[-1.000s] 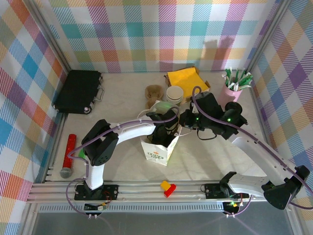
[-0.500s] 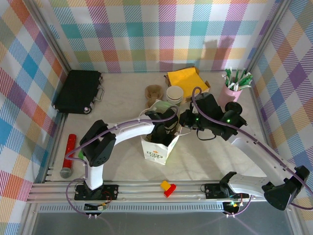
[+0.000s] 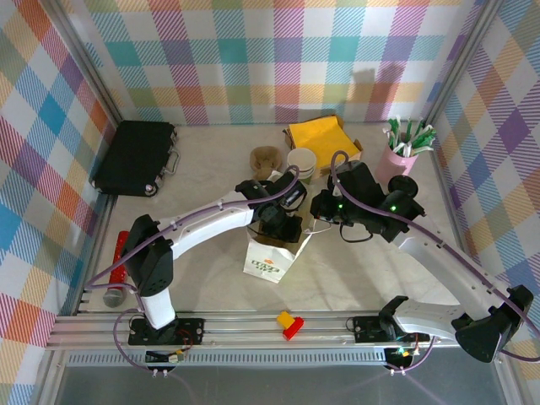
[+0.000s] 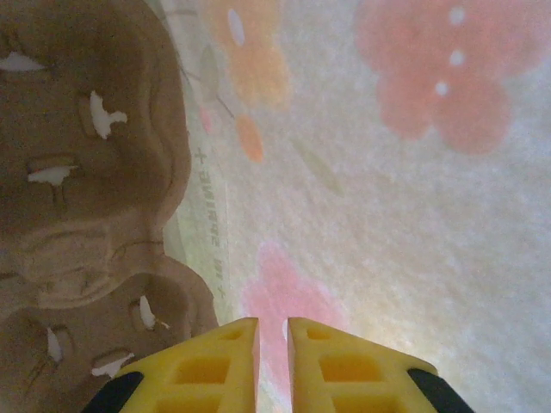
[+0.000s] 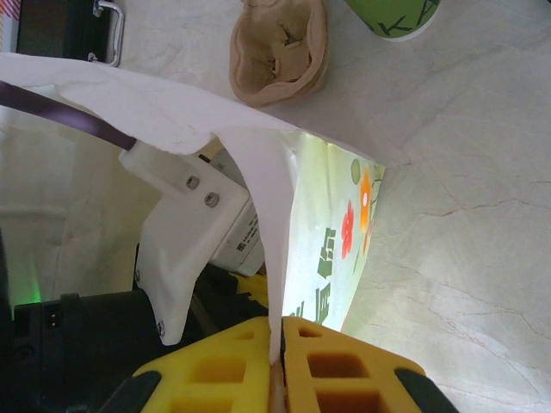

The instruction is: Pack the takeout coffee

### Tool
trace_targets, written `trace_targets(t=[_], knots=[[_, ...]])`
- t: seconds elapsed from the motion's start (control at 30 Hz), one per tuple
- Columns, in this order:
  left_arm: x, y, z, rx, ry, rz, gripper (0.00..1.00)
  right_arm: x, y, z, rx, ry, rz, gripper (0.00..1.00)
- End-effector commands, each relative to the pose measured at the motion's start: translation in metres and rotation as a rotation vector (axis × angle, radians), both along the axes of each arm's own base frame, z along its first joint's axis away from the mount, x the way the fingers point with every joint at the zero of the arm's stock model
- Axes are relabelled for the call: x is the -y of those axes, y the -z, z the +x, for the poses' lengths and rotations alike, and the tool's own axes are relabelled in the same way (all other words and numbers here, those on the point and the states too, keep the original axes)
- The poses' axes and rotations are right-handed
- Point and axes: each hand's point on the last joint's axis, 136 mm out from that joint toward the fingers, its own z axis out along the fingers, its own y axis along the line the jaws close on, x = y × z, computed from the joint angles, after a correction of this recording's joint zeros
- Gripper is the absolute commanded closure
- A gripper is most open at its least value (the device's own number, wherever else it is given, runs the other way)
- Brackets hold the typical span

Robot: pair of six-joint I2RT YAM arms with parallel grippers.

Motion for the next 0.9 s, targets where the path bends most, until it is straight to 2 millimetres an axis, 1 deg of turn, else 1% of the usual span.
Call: trace_targets(t=[0.0, 0.17, 0.23, 0.3, 0.4, 0.5, 0.57, 0.7, 0.8, 0.87], knots=[[0.003, -0.025, -0.008, -0.007, -0.001, -0.049, 0.83, 0.003, -0.007, 0.002, 0.027, -0.002, -0.008, 0.88], [0.007, -0.049, -0.009, 0.002, -0.015, -0.117, 0.82, 0.002, -0.012, 0.002, 0.034, -0.004, -0.002, 0.87], [0.009, -0.058, -0.009, 0.008, -0.027, -0.149, 0.81, 0.003, -0.016, 0.002, 0.035, -0.002, 0.003, 0.88], [0.01, -0.064, -0.01, 0.01, -0.034, -0.171, 0.8, 0.002, -0.021, 0.001, 0.039, -0.002, 0.013, 0.88], [0.008, -0.065, -0.01, 0.01, -0.05, -0.169, 0.8, 0.002, -0.032, 0.0, 0.05, -0.002, 0.033, 0.88], [0.013, -0.073, -0.011, 0.002, -0.061, -0.217, 0.8, 0.003, -0.038, -0.001, 0.057, -0.002, 0.031, 0.88], [0.016, -0.083, -0.011, 0.004, -0.069, -0.25, 0.8, 0.006, -0.038, -0.001, 0.063, 0.001, 0.017, 0.88], [0.011, -0.105, -0.009, 0.032, -0.099, -0.272, 0.8, 0.011, -0.035, -0.003, 0.067, 0.008, -0.001, 0.88], [0.016, -0.125, -0.015, 0.027, -0.093, -0.353, 0.78, 0.012, -0.033, -0.003, 0.065, 0.01, -0.004, 0.88], [0.016, -0.129, -0.017, 0.021, -0.093, -0.374, 0.78, 0.011, -0.034, -0.003, 0.065, 0.009, 0.002, 0.88]])
